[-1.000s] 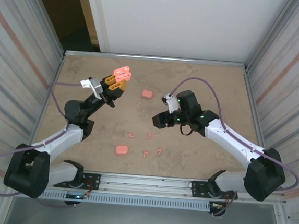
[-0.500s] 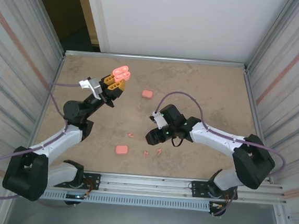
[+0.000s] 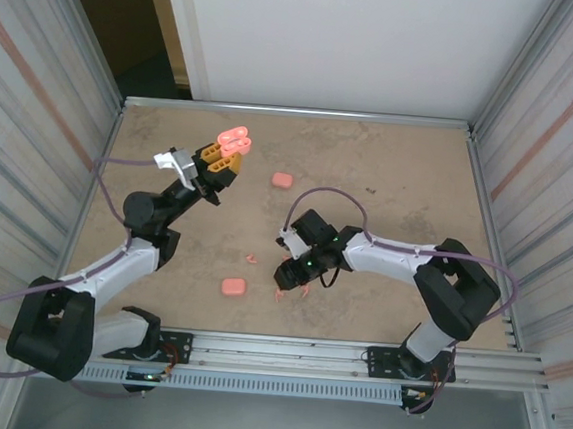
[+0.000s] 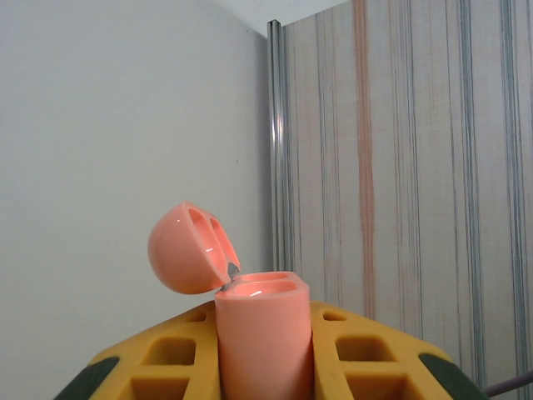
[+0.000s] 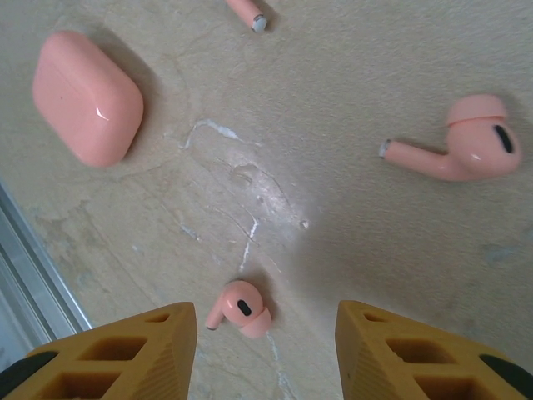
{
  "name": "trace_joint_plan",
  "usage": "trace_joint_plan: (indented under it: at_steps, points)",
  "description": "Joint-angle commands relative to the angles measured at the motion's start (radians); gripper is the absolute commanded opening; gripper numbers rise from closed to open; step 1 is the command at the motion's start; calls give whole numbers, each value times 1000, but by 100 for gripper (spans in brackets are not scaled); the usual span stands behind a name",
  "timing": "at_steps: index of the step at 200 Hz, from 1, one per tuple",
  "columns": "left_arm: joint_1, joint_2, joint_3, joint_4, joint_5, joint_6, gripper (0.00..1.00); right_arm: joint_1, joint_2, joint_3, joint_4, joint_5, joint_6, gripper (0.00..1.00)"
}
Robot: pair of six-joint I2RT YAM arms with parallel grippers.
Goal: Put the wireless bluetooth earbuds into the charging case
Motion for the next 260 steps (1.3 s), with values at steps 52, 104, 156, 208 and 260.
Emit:
trace_joint_plan:
  at_steps: [52, 104, 156, 208, 260]
  points:
    - [6, 13, 16, 43, 11, -12, 0, 31, 82, 55, -27, -46, -23, 43]
    - [6, 14, 15, 41, 7, -11, 0, 37, 113, 72, -58, -67, -36, 40]
    - [6, 13, 13, 39, 6, -11, 0, 49, 128, 78, -85, -84, -43, 39]
    - [6, 10, 15, 35, 5, -11, 0, 55, 150, 84, -110, -60, -48, 37]
    - [5, 8, 15, 32, 6, -8, 0, 56, 152, 89, -112, -44, -52, 28]
